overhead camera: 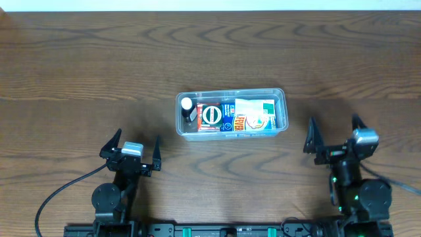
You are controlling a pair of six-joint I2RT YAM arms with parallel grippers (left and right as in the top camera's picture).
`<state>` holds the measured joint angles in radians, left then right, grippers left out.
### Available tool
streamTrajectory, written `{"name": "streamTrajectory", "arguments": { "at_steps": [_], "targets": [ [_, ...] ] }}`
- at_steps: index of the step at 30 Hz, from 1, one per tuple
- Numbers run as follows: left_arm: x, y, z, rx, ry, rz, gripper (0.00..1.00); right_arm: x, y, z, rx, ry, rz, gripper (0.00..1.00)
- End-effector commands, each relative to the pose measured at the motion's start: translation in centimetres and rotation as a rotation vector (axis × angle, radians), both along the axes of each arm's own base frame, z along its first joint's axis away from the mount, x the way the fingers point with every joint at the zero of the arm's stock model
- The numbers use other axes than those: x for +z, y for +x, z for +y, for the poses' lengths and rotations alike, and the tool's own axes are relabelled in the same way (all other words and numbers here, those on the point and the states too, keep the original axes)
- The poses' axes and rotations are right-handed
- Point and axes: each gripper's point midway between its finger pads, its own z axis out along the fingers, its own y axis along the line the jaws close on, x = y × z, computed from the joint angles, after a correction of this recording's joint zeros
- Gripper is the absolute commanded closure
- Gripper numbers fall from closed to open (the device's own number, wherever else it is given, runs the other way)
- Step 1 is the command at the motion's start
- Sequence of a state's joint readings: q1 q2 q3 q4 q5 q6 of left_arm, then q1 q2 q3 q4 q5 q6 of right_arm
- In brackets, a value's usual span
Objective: Pack container
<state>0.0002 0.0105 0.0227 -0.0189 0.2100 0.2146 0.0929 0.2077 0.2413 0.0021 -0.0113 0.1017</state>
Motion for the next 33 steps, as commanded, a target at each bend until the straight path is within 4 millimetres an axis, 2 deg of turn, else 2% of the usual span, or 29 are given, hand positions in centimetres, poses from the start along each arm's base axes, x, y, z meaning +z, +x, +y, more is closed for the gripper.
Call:
{"name": "streamTrajectory", "arguments": {
  "at_steps": [1,8,17,33],
  "targets": [
    [-1.5,-0.1,-0.1,-0.007,0.011,0.043,0.02,-2.0,-0.4,0.2,0.009,-0.006,-0.018,0.01],
    [-1.6,-0.1,-0.1,-0.007,0.011,0.043,0.02,-6.4,-0.2,0.2,0.009,-0.003,0.013,0.01],
    [-1.6,-0.1,-0.1,-0.007,0.011,0.043,0.02,-9.2,-0.3,-1.2,-0.054,-0.012,0.124,0.01],
    [-1.6,-0.1,-0.1,-0.007,0.012,0.043,0.02,-9.1,-0.2,-1.7,-0.074,-0.014,0.122,0.01]
  ]
}}
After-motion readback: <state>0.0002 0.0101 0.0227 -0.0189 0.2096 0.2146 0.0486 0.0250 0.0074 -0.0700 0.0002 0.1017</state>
